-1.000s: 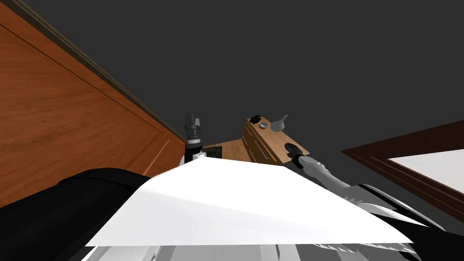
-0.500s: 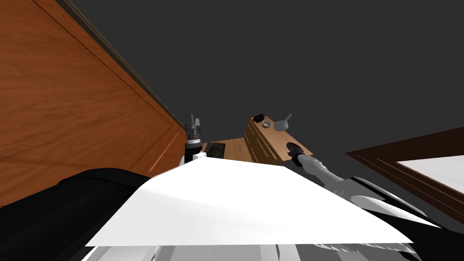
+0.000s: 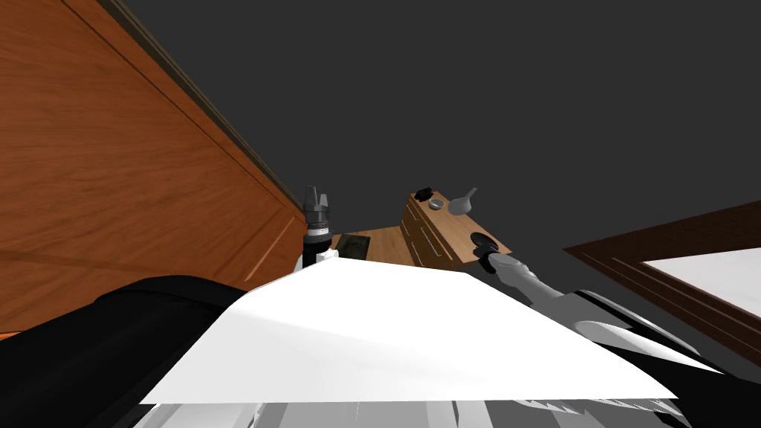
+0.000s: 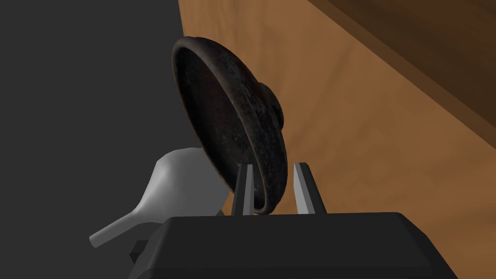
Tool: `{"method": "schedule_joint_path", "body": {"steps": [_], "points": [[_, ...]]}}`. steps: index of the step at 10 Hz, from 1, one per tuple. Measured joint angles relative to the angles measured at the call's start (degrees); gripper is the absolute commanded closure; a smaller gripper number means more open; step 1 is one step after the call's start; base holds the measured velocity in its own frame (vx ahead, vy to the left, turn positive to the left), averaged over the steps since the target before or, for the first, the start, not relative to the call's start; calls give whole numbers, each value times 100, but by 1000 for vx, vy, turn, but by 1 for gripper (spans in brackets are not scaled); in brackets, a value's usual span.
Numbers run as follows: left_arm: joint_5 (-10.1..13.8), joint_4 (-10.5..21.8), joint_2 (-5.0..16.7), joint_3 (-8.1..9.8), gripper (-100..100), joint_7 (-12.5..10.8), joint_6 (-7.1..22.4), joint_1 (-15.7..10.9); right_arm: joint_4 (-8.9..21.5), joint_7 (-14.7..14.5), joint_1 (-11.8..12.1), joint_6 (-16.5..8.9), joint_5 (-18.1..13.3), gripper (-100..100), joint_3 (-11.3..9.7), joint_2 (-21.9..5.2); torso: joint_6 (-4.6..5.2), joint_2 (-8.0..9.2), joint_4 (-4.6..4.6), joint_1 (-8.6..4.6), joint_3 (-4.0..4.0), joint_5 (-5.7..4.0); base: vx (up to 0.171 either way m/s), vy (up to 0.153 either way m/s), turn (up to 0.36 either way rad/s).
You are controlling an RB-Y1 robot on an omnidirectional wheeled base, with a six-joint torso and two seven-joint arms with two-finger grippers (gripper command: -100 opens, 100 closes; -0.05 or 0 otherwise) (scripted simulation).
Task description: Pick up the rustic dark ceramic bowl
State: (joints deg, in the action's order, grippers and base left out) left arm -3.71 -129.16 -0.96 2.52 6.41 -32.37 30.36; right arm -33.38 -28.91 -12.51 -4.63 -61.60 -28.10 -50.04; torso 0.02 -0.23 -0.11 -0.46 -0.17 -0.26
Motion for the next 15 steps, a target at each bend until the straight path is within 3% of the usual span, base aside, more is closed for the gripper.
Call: {"method": "schedule_joint_path", "body": {"steps": [1,2,3,5,8,9,11,13,15], "points": [[0,0,0,0,0,0,0,0,0,0,0,0,0,100,0,0,0,0,0,1,0,1,100,8,-188],[0,0,0,1,0,0,0,2,-146,-106,99,12,110,100,22,-25,11,-23,-4,4,-12,4,206,24,-306],[0,0,0,1,0,0,0,3,-432,-288,272,-15,478,100,-130,-146,12,-54,-12,9,-30,5,152,36,-134],[0,0,0,0,0,0,0,0,-389,-467,392,171,64,100,377,26,-24,-43,-7,6,-25,-4,56,22,-43],[0,0,0,0,0,0,0,1,-947,-847,840,275,317,100,645,-95,-20,-57,-9,5,-32,-5,125,34,-189],[0,0,0,0,0,0,0,2,-1205,-937,985,256,467,100,578,-169,-16,-60,-10,7,-33,-4,91,36,-71],[0,0,0,0,0,0,0,0,-1227,-1170,1070,397,348,100,889,-74,-31,-43,-5,-1,-24,-7,42,24,-64],[0,0,0,1,0,0,0,2,-1559,-1476,1379,540,407,100,1228,-78,-12,-62,-9,7,-33,-2,131,46,-207],[0,0,0,0,0,0,0,2,-1882,-1712,1645,599,496,100,1414,-119,-26,-66,-6,11,-35,-2,106,43,-111]]}}
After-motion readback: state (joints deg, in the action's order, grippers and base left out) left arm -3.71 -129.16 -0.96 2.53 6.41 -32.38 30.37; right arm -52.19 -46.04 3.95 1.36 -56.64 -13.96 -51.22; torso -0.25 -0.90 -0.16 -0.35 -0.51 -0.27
